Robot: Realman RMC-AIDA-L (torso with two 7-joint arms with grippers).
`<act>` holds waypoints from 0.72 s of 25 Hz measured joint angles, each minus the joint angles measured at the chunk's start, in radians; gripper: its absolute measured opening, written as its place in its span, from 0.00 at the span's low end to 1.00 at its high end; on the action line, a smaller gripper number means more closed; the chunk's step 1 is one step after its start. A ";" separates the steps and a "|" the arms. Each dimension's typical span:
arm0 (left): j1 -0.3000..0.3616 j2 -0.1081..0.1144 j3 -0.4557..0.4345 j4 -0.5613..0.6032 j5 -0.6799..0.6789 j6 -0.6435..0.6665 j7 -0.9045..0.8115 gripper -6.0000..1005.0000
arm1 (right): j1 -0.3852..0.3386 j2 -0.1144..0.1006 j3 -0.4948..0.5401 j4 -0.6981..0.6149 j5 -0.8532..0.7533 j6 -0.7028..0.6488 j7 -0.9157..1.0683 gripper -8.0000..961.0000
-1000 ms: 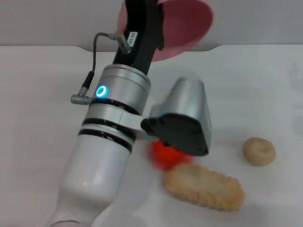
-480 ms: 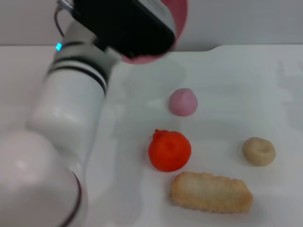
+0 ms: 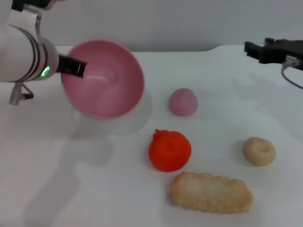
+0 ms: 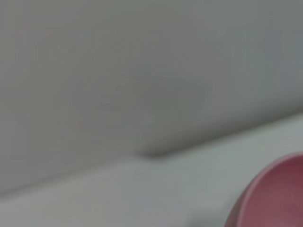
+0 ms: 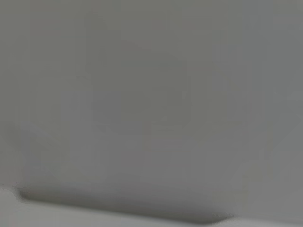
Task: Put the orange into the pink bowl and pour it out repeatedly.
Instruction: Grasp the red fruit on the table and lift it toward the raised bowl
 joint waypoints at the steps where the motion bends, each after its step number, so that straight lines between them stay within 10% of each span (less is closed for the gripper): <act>1: -0.002 0.000 -0.047 -0.021 -0.063 -0.029 0.056 0.05 | 0.016 -0.001 0.007 -0.001 -0.003 0.044 0.017 0.57; 18: -0.016 0.003 -0.094 -0.063 -0.048 -0.104 0.118 0.05 | 0.128 0.005 -0.149 0.000 -0.069 0.280 0.104 0.65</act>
